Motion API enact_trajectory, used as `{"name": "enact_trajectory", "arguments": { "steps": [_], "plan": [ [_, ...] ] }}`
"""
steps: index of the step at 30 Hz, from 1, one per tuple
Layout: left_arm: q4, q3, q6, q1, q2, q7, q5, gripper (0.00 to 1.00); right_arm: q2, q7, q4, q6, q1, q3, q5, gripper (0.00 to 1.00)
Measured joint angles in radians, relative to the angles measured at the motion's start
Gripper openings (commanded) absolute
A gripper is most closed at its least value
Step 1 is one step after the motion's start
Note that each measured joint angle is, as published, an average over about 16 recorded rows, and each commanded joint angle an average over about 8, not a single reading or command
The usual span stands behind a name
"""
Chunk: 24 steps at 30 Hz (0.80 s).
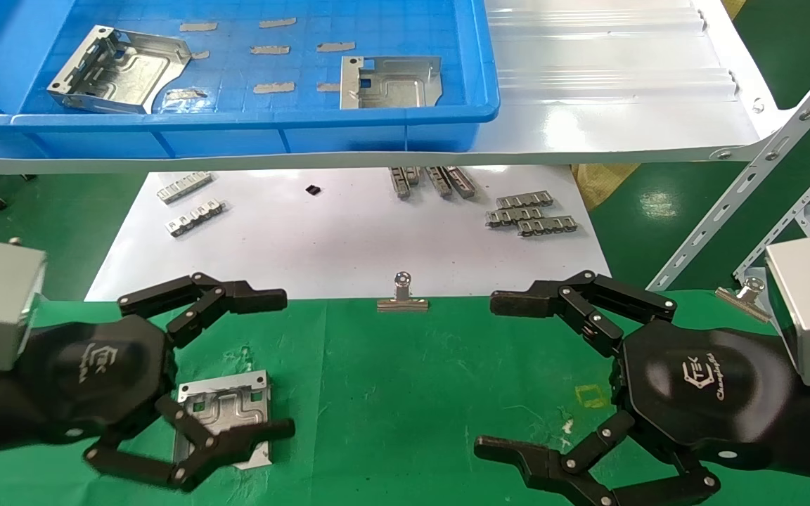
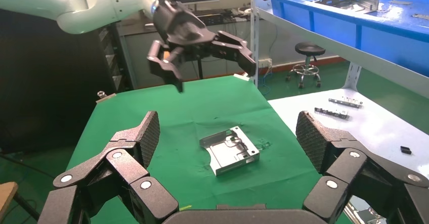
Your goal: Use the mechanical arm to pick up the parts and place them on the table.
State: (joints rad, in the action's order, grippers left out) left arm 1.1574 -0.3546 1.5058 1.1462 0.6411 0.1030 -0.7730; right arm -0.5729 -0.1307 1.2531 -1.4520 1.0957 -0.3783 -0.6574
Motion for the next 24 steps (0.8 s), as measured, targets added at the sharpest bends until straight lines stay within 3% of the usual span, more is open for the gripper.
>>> {"name": "enact_trajectory", "arguments": {
  "steps": [11, 24],
  "plan": [
    [0.143, 0.085, -0.011, -0.081, -0.034, 0.089, 0.049, 1.00, 0.000, 0.000, 0.000, 0.000, 0.000, 0.000, 0.000, 1.00],
    [0.143, 0.085, -0.012, -0.082, -0.034, 0.090, 0.050, 1.00, 0.000, 0.000, 0.000, 0.000, 0.000, 0.000, 0.000, 1.00]
  ]
}}
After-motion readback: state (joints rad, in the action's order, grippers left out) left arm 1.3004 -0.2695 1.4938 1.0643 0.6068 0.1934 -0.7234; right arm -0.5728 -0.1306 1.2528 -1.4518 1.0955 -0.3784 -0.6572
